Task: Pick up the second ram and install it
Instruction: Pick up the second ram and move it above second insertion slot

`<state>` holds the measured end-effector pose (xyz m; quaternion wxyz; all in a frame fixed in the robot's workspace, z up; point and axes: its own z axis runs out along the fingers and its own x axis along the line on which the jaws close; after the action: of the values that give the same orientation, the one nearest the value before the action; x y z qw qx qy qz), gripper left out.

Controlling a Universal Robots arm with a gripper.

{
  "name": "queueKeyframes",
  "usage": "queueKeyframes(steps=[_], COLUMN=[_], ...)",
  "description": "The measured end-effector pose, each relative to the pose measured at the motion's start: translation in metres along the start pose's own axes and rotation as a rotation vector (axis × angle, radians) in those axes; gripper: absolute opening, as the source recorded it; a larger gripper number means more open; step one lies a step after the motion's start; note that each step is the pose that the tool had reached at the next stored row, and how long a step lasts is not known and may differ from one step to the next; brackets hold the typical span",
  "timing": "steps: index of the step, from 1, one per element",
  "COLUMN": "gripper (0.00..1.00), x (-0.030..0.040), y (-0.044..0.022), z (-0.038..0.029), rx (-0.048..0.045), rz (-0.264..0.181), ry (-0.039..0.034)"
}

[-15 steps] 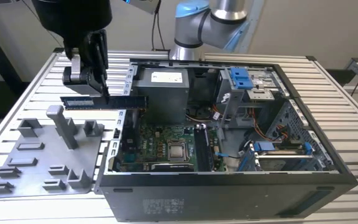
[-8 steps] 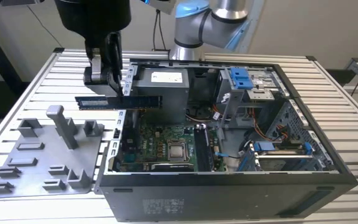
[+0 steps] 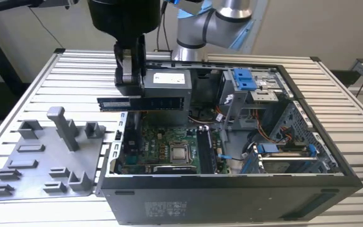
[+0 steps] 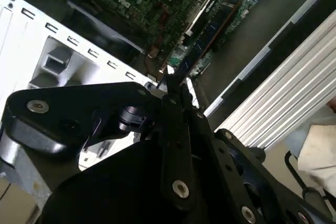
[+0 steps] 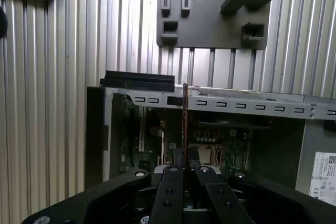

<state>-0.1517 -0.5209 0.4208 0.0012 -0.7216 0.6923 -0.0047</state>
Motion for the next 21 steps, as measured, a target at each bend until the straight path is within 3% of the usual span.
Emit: queueKeyframes(steps=[6, 21], gripper=[0.14, 0.14], x=[0.0006, 0.0017], y=[-0.0142, -0.0419], z=[0.0002, 0.0005], rx=[-0.0001, -0.0002], rz=[0.010, 0.045], ry=[0.0001, 0.0003])
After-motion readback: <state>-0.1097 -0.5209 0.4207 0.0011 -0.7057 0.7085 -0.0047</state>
